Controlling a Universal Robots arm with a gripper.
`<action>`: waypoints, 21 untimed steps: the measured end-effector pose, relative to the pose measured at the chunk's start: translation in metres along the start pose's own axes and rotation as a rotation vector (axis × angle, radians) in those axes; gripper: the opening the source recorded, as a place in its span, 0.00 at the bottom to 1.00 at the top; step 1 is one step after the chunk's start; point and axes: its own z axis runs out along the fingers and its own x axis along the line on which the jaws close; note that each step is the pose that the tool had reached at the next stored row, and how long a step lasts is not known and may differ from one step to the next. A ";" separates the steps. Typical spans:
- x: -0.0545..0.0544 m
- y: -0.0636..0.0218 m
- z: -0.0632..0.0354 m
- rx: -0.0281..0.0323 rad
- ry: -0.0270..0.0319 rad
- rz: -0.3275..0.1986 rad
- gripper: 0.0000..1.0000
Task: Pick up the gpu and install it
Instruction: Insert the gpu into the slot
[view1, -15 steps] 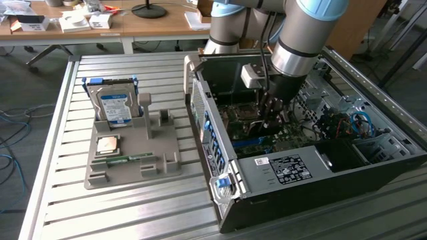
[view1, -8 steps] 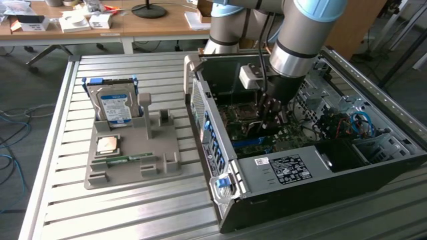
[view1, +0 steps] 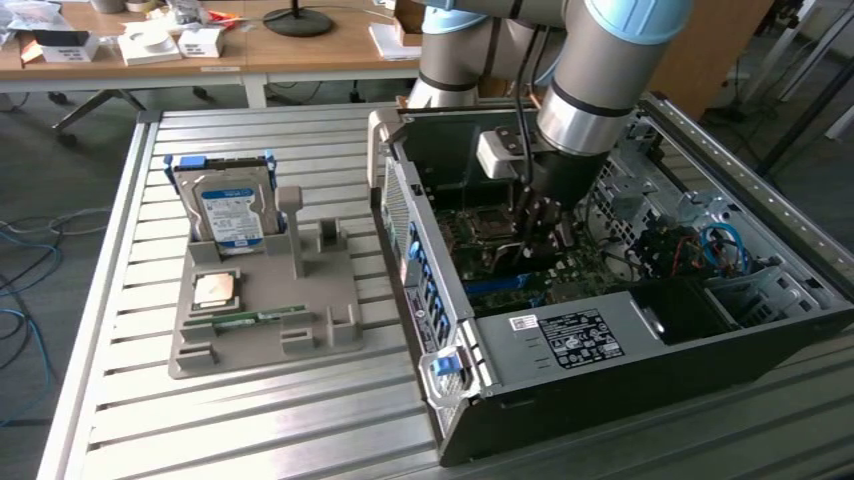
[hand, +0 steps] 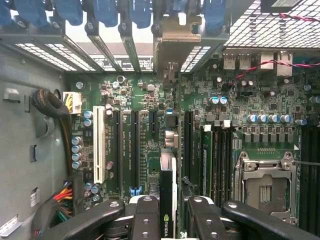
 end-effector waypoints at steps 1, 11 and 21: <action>0.000 0.0002 0.0000 0.0000 0.0001 0.000 0.27; 0.000 0.0030 0.0001 -0.0001 0.0002 0.000 0.27; 0.000 0.0077 0.0043 0.0003 0.0002 0.000 0.27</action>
